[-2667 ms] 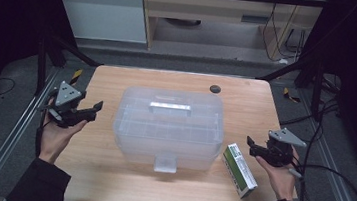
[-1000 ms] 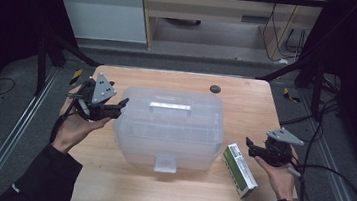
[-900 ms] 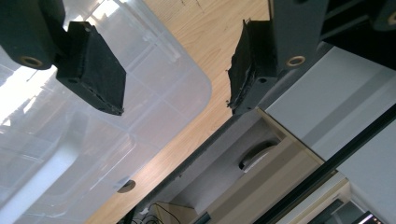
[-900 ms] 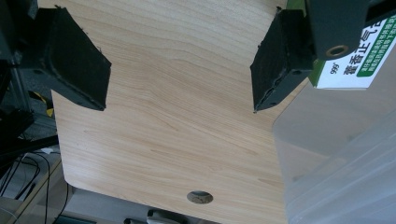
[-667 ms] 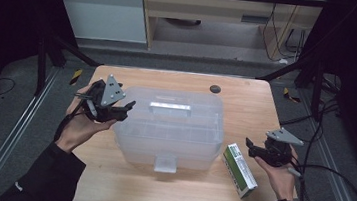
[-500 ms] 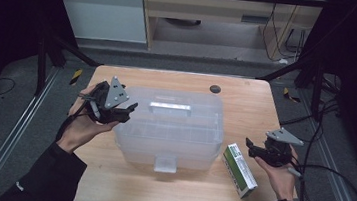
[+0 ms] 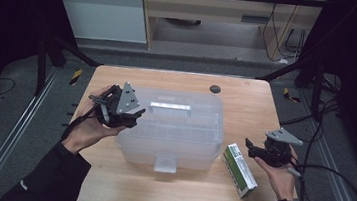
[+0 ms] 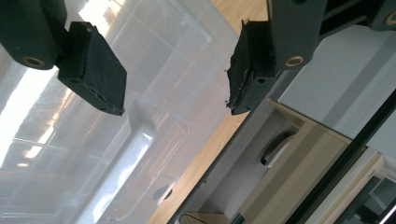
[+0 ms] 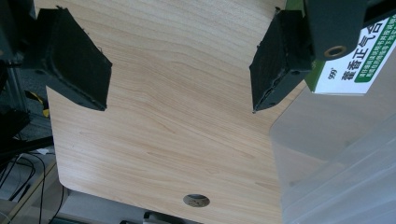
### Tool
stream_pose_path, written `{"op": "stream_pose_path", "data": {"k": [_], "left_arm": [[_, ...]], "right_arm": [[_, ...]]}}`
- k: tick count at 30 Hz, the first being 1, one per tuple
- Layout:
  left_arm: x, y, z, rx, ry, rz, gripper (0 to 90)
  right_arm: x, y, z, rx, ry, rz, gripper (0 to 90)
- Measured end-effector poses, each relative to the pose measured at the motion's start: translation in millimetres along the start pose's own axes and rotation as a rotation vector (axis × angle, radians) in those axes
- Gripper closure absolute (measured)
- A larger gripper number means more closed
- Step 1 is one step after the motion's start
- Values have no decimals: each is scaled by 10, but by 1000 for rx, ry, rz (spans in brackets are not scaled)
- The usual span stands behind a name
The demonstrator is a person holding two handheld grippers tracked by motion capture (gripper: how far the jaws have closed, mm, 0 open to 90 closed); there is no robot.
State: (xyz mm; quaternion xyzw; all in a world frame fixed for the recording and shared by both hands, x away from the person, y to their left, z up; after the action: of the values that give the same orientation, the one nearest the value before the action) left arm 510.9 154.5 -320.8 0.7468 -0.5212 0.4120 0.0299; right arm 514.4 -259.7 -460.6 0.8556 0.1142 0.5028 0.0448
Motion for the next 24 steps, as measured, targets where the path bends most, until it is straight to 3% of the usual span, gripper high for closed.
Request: {"op": "stream_pose_path", "data": {"k": [24], "left_arm": [[101,73,185,-34,-63,87,383]], "right_arm": [[-17,-11,13,13,-9,-8,203]]}}
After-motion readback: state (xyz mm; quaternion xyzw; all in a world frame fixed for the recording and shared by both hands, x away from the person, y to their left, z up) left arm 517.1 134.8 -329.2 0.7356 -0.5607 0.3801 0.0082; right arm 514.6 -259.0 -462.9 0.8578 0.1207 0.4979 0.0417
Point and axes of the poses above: each handheld gripper's, and its own axes: z roughly forward along the jaws, x roughly out of its top, y roughly to its right, the point moved 5 cm from there along z, roughly forward along the jaws, and after that the axes turned 12 degrees about -x, right-handed, at the moved point
